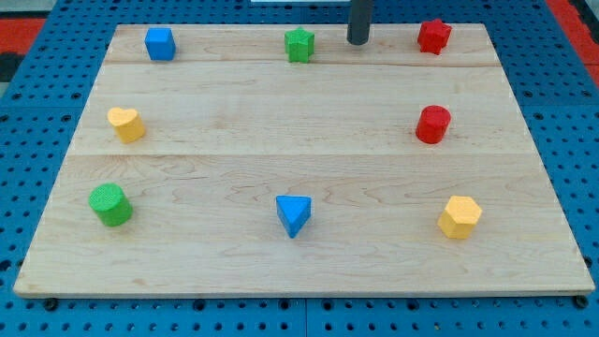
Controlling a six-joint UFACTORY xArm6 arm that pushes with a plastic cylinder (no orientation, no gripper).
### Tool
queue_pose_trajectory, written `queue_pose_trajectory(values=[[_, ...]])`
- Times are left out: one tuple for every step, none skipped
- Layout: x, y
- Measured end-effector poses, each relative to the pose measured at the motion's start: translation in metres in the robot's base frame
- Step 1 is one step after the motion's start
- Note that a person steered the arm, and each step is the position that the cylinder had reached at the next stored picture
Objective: Point the arm at the top right side of the yellow hexagon
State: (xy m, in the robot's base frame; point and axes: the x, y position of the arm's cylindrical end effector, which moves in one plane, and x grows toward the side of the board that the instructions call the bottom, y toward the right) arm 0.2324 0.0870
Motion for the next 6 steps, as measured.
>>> queue_pose_trajectory(values=[[0.057, -0.016], [0.125, -0.099], [0.202, -0.08], [0.219, 0.015], [0.227, 0.096], [0.275, 0.151]])
